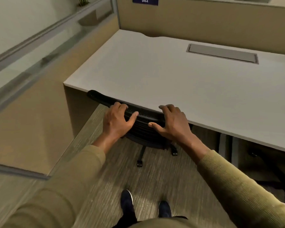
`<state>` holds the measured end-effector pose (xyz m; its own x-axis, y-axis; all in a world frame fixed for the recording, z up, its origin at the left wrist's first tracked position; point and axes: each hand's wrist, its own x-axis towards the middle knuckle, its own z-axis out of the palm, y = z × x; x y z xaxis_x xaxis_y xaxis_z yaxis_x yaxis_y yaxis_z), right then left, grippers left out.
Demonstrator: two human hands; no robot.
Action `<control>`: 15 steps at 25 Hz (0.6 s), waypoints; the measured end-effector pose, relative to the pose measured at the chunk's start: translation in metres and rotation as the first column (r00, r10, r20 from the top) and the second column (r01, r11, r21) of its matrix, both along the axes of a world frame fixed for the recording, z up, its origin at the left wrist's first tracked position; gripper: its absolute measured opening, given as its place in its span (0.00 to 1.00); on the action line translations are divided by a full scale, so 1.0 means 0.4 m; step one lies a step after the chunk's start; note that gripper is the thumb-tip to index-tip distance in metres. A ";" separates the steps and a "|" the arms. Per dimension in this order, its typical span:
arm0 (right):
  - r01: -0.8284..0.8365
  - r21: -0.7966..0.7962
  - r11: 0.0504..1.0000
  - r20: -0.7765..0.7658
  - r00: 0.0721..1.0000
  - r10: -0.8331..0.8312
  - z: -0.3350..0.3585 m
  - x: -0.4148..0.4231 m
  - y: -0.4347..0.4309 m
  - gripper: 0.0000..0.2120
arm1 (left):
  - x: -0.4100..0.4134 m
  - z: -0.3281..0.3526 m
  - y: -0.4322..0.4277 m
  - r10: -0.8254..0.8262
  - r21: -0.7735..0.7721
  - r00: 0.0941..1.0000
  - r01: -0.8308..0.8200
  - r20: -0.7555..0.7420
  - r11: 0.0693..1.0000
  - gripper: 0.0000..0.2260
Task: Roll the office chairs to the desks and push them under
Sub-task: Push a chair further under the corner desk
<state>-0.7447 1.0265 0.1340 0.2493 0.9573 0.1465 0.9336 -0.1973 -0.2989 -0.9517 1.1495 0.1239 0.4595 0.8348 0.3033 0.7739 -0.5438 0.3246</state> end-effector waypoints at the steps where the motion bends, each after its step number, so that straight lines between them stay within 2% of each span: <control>1: 0.012 -0.031 0.999 0.021 1.000 -0.011 -0.007 -0.021 0.036 0.40 | -0.012 0.000 0.053 0.005 0.004 1.000 -0.005 -0.010 1.000 0.24; 5: 0.096 -0.162 0.982 0.094 0.992 -0.081 -0.042 -0.082 0.143 0.38 | -0.056 -0.017 0.251 0.026 -0.033 0.986 -0.032 -0.167 0.999 0.26; 7: 0.142 -0.143 0.979 0.136 0.983 -0.123 -0.070 -0.101 0.169 0.33 | -0.080 -0.037 0.338 0.015 -0.096 0.965 -0.041 -0.261 0.995 0.29; 12: 0.179 -0.074 0.981 0.114 0.979 -0.170 -0.105 -0.095 0.151 0.22 | -0.081 -0.059 0.412 -0.048 -0.200 0.952 -0.014 -0.302 0.980 0.34; 15: 0.184 -0.085 0.979 0.075 0.981 -0.178 -0.112 -0.088 0.119 0.21 | -0.072 -0.069 0.369 -0.036 -0.170 0.959 -0.013 -0.281 0.985 0.36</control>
